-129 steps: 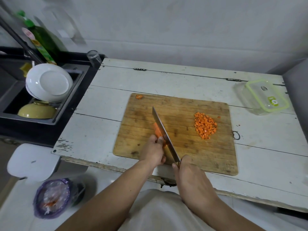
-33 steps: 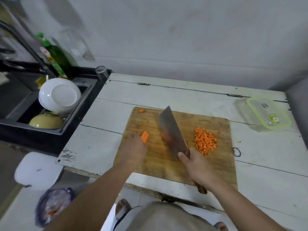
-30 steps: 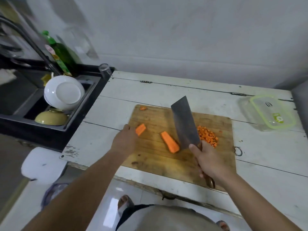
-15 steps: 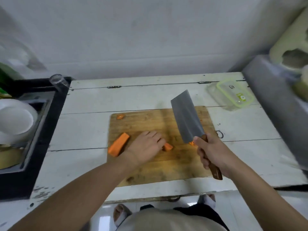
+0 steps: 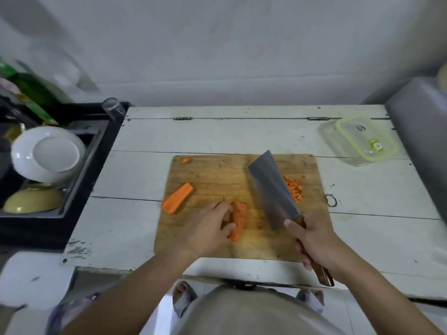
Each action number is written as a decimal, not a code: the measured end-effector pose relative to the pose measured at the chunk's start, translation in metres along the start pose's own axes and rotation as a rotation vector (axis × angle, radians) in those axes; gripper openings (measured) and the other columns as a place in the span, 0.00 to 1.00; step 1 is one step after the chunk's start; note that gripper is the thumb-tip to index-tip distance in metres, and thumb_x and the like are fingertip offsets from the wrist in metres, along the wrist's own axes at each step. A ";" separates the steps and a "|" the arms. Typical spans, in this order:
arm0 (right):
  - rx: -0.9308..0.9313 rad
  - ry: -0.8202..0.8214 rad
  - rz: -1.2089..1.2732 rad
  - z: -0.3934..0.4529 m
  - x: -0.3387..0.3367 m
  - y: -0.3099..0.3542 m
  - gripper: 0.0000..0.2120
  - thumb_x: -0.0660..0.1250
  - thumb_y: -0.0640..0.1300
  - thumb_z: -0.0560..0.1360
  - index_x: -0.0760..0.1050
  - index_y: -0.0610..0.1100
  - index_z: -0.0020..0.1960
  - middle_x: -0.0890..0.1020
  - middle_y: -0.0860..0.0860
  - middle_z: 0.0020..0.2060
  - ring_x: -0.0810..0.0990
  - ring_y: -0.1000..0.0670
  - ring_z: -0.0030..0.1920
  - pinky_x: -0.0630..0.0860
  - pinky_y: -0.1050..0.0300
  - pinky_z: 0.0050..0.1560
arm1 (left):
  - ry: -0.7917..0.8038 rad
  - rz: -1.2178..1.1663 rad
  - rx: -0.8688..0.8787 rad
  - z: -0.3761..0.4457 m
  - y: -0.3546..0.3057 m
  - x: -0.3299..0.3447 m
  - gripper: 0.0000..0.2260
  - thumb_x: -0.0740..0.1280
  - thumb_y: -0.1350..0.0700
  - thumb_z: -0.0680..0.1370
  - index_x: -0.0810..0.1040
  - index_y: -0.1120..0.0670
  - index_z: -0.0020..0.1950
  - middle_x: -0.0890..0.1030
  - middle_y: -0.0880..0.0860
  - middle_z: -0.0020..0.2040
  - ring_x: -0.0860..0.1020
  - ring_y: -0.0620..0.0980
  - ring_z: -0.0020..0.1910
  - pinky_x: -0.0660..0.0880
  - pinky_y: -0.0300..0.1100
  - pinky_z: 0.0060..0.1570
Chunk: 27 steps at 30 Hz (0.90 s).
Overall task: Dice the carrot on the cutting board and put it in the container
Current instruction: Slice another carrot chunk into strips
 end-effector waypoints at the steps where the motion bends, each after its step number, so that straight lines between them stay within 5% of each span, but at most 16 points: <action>1: 0.003 -0.001 -0.034 -0.001 0.003 0.000 0.16 0.62 0.49 0.83 0.67 0.40 0.42 0.73 0.42 0.27 0.68 0.45 0.21 0.69 0.55 0.25 | 0.045 0.040 0.154 0.000 0.007 0.000 0.18 0.67 0.44 0.81 0.73 0.46 0.70 0.71 0.43 0.69 0.70 0.44 0.68 0.71 0.39 0.64; 4: -0.014 0.001 -0.145 -0.004 0.007 -0.002 0.14 0.60 0.50 0.84 0.68 0.42 0.44 0.74 0.43 0.24 0.70 0.45 0.20 0.69 0.55 0.26 | 0.119 0.288 0.461 0.013 0.026 -0.004 0.25 0.63 0.40 0.82 0.66 0.44 0.78 0.56 0.43 0.81 0.52 0.44 0.80 0.52 0.39 0.74; 7: -0.017 -0.046 -0.240 -0.010 0.007 0.001 0.13 0.59 0.54 0.84 0.68 0.47 0.44 0.74 0.47 0.25 0.72 0.48 0.20 0.70 0.56 0.24 | 0.138 0.429 0.557 0.031 0.029 -0.005 0.25 0.57 0.36 0.82 0.66 0.45 0.77 0.56 0.49 0.81 0.57 0.49 0.79 0.61 0.46 0.77; 10: 0.016 -0.105 -0.314 -0.012 0.008 0.002 0.16 0.56 0.60 0.83 0.70 0.49 0.47 0.76 0.46 0.31 0.74 0.50 0.21 0.72 0.58 0.24 | 0.038 0.434 0.356 0.029 0.004 0.013 0.25 0.51 0.36 0.84 0.66 0.49 0.75 0.59 0.53 0.79 0.61 0.53 0.77 0.74 0.50 0.67; 14: -0.080 -0.237 -0.473 -0.014 0.012 0.001 0.15 0.56 0.59 0.83 0.70 0.52 0.42 0.78 0.50 0.33 0.77 0.50 0.31 0.75 0.53 0.32 | -0.190 0.262 0.042 0.010 -0.024 0.050 0.22 0.55 0.40 0.84 0.70 0.51 0.72 0.65 0.55 0.75 0.63 0.57 0.76 0.73 0.51 0.68; 17: -0.174 -0.302 -0.671 -0.017 0.015 -0.002 0.14 0.56 0.57 0.83 0.67 0.51 0.42 0.77 0.51 0.32 0.77 0.48 0.35 0.69 0.51 0.33 | -0.320 0.247 0.146 0.002 -0.013 0.060 0.22 0.61 0.43 0.83 0.73 0.54 0.73 0.70 0.54 0.74 0.63 0.56 0.78 0.69 0.54 0.73; 21: -0.196 -0.265 -0.841 -0.022 0.029 0.000 0.14 0.52 0.57 0.84 0.68 0.49 0.49 0.81 0.49 0.37 0.81 0.43 0.41 0.73 0.49 0.39 | -0.292 0.334 0.421 0.003 -0.001 0.060 0.21 0.60 0.45 0.84 0.74 0.53 0.73 0.74 0.52 0.72 0.65 0.53 0.77 0.63 0.51 0.77; 27: -0.272 -0.290 -0.999 -0.032 0.045 0.001 0.12 0.49 0.55 0.85 0.64 0.49 0.49 0.83 0.48 0.43 0.82 0.42 0.44 0.64 0.49 0.38 | -0.337 0.330 0.445 0.005 0.001 0.062 0.19 0.60 0.48 0.83 0.76 0.54 0.71 0.77 0.54 0.70 0.69 0.53 0.75 0.67 0.48 0.74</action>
Point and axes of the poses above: each hand's wrist, its own z-axis towards the middle knuckle, its own x-axis out of the palm, y = z × x, the point moved 1 cm from there along z, towards the middle knuckle
